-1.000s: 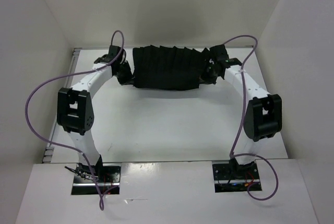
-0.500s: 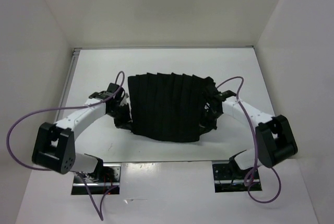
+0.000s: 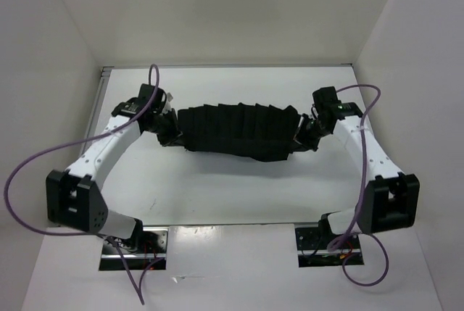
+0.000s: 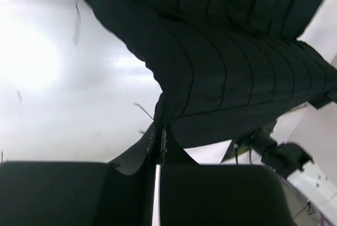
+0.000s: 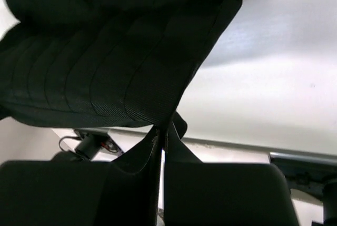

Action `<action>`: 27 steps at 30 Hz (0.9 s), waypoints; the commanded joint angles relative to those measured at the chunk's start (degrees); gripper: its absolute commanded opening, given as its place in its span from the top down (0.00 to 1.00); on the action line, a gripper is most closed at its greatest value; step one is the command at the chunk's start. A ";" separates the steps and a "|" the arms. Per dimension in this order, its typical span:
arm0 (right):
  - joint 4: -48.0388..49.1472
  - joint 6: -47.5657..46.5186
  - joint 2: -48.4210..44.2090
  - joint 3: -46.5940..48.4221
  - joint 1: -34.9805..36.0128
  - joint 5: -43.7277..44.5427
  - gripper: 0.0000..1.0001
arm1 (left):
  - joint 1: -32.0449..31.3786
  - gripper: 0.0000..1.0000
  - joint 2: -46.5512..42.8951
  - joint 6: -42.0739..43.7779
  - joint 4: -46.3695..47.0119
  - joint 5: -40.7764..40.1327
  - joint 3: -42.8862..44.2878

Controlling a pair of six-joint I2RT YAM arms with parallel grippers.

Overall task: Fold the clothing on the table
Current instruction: Fold the skirt

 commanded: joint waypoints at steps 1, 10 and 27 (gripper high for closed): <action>5.55 -2.66 5.16 1.35 -3.21 -0.13 1.00 | 1.56 1.00 8.10 -0.99 4.85 -3.36 2.63; 15.59 -2.13 18.43 10.56 -5.32 -2.06 1.00 | 2.09 1.00 24.81 -0.99 7.68 -8.72 18.34; 31.52 0.05 35.93 31.50 -9.63 3.03 0.70 | 5.08 0.73 44.68 -5.90 13.63 -10.92 42.97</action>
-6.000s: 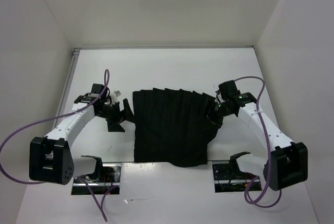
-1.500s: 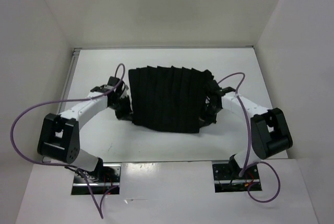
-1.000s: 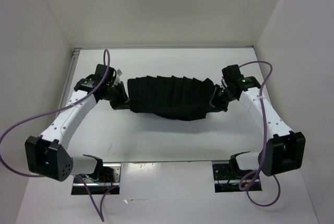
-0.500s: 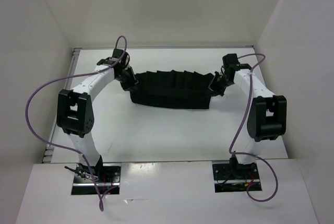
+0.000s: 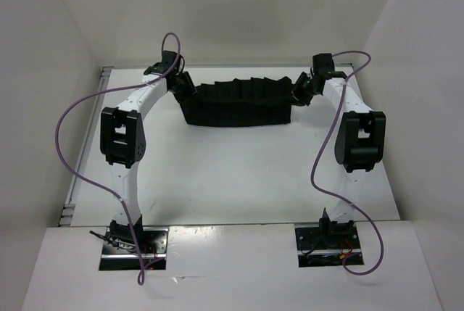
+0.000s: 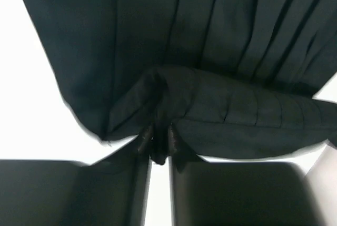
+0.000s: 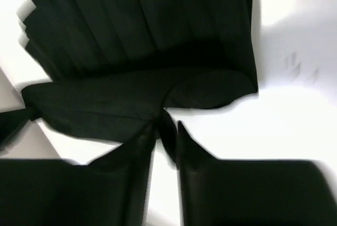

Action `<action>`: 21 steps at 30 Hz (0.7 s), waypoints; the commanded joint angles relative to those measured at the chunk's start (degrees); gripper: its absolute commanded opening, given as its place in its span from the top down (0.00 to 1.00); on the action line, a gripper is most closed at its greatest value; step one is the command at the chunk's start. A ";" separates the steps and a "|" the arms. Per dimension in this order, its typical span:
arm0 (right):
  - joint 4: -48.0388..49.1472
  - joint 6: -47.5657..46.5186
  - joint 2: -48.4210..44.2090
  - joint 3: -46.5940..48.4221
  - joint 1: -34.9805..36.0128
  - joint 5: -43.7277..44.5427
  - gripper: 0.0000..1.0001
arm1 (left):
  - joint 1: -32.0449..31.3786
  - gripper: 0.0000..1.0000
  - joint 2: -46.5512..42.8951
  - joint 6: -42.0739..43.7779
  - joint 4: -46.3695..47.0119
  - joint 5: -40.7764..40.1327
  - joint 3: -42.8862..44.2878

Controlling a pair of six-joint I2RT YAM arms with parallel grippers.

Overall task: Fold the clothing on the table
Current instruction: Fold the skirt

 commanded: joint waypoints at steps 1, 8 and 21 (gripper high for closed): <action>16.41 1.25 -0.22 2.93 -2.71 4.30 0.65 | 3.70 0.48 1.82 -4.81 7.32 -3.73 5.82; 25.97 0.03 -6.89 -0.50 -1.92 4.82 0.45 | 5.12 0.02 -6.06 -10.56 17.54 -11.72 2.06; 14.18 -10.35 -2.62 2.29 4.94 6.14 0.58 | -1.03 0.79 -8.22 5.63 25.36 -1.27 -13.88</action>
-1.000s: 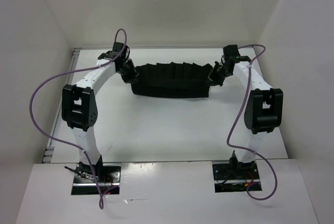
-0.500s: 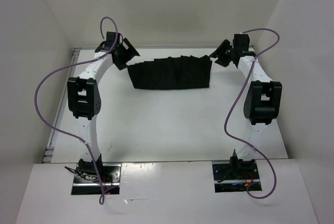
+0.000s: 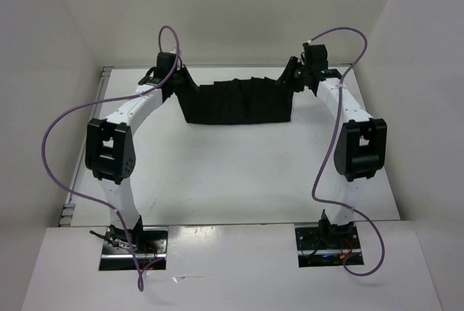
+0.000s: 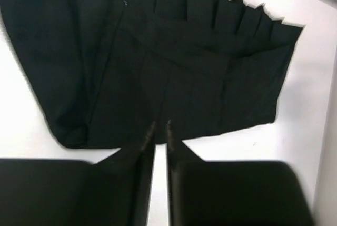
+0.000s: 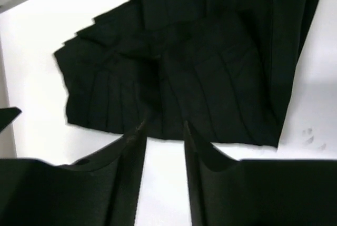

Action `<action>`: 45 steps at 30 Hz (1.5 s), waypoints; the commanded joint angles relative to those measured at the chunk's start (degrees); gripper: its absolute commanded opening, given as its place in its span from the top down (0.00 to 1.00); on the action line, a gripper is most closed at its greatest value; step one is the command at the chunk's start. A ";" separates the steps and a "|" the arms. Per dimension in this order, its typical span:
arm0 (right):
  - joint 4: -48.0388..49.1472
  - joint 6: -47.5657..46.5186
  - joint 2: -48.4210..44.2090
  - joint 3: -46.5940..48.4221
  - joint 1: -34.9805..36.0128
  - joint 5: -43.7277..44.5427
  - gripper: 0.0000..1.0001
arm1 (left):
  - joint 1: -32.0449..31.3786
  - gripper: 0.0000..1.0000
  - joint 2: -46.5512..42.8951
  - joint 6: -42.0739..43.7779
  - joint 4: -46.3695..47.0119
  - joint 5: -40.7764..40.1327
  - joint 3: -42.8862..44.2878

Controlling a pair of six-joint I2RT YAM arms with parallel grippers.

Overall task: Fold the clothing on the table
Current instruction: Fold the skirt

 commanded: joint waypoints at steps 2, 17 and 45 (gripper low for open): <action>-4.91 -3.09 11.27 10.95 -0.33 -0.87 0.77 | -0.33 0.90 8.22 4.21 4.10 3.41 4.50; -13.62 0.16 21.68 4.52 0.81 0.36 0.97 | -2.09 0.99 14.66 -1.67 -1.52 -1.43 -2.57; -17.23 -2.57 -10.59 -23.02 -4.20 -7.02 0.23 | -3.85 0.81 -15.77 -2.21 -2.40 10.36 -19.22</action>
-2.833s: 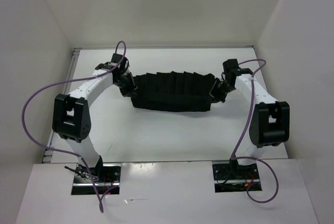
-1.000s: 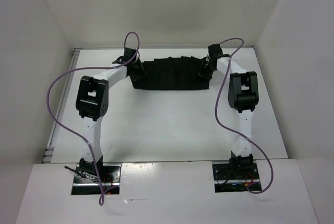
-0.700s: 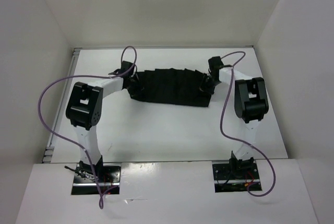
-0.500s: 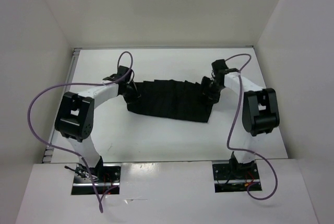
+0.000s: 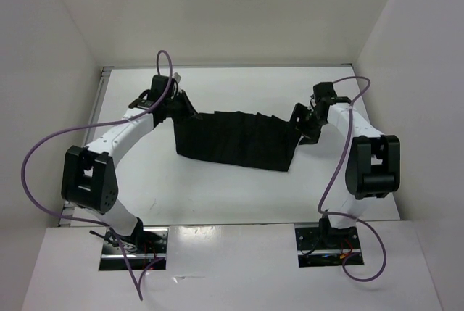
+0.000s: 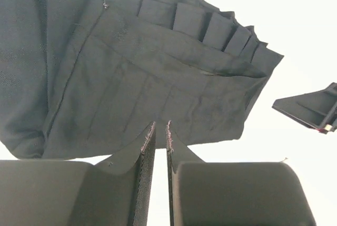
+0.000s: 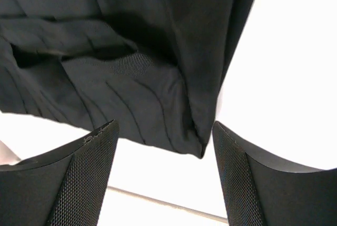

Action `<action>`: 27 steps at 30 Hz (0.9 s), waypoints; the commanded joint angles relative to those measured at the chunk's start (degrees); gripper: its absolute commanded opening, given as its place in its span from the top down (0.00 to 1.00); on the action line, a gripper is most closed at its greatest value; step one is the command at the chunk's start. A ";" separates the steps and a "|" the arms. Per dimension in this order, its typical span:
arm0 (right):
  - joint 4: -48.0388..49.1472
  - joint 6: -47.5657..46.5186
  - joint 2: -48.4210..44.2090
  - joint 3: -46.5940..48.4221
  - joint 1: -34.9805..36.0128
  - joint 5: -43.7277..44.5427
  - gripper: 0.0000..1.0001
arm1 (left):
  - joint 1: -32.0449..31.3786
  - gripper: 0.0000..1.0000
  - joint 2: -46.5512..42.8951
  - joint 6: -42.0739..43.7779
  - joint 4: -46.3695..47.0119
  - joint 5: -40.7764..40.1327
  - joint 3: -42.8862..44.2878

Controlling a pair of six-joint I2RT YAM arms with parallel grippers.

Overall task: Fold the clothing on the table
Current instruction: Fold the skirt

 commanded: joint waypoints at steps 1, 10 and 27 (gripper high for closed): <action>1.33 -1.04 -0.19 1.02 0.92 -4.93 0.24 | -0.31 0.81 1.53 1.79 1.84 1.44 1.15; -1.57 -14.37 12.63 21.48 11.46 -4.93 0.30 | 3.20 0.70 1.53 2.85 -1.67 -7.98 2.38; -3.41 -31.36 33.82 40.49 19.46 -25.23 0.36 | 6.63 0.70 5.22 3.90 -7.65 -8.68 4.50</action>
